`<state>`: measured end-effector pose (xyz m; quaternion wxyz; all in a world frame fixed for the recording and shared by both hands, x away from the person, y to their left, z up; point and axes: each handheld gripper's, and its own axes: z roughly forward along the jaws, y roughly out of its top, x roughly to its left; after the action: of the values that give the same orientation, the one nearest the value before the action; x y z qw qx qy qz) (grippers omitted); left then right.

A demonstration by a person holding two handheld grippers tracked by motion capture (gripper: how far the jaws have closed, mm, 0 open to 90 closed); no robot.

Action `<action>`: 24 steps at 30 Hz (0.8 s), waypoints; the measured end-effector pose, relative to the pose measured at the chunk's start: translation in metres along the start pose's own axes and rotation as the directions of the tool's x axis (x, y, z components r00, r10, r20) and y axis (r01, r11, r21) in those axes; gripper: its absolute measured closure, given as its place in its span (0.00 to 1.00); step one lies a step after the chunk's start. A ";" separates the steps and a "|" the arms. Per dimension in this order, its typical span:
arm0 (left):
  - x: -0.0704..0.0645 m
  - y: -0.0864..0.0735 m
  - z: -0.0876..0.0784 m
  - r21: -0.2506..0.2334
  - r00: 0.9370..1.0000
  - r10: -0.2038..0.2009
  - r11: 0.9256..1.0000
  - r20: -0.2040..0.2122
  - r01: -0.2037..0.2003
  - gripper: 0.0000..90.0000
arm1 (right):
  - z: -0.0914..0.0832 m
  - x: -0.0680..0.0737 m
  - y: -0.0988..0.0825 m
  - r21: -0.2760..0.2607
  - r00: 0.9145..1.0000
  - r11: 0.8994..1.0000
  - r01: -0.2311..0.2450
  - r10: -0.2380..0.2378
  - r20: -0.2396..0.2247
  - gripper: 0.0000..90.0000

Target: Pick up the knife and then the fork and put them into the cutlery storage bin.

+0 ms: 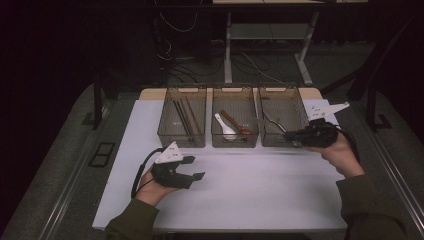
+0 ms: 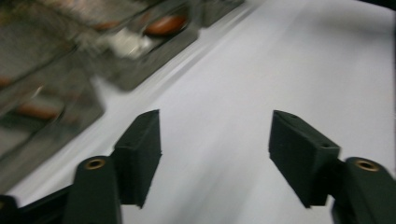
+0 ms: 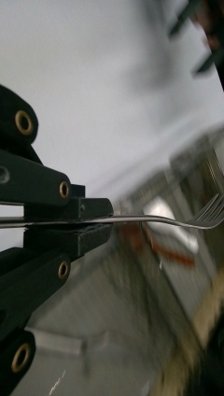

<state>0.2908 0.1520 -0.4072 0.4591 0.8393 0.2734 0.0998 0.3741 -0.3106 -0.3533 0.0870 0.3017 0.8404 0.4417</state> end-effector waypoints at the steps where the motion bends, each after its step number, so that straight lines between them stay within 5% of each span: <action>1: 0.001 -0.005 -0.001 0.004 1.000 -0.013 1.000 -0.012 0.013 0.29 | -0.003 -0.006 0.001 -0.005 0.999 1.000 -0.018 0.018 0.031 0.96; 6: 0.001 -0.022 -0.003 0.025 0.999 -0.028 0.999 -0.036 0.029 0.16 | -0.006 -0.031 0.005 -0.010 0.976 0.996 -0.093 0.093 0.196 0.96; 10: 0.000 -0.027 -0.004 0.042 0.998 -0.036 0.998 -0.051 0.038 0.08 | 0.005 -0.045 0.007 0.016 0.952 0.989 -0.146 0.136 0.275 0.96; 16: -0.001 -0.028 -0.001 0.052 0.999 -0.021 0.998 -0.043 0.023 0.00 | 0.033 -0.058 0.000 0.077 0.928 0.972 -0.220 0.184 0.325 0.96; 18: -0.002 -0.029 0.000 0.051 0.999 -0.015 0.999 -0.040 0.017 0.00 | 0.038 -0.057 -0.002 0.071 0.919 0.975 -0.211 0.173 0.355 0.89; 24: -0.001 -0.029 -0.001 0.048 0.999 -0.013 0.999 -0.044 0.015 0.00 | 0.025 -0.047 0.000 -0.010 0.924 0.982 -0.187 0.180 0.336 0.60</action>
<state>0.2794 0.1643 -0.4303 0.4334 0.8458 0.2918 0.1083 0.4223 -0.3212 -0.3739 0.1840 0.4508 0.7861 0.3807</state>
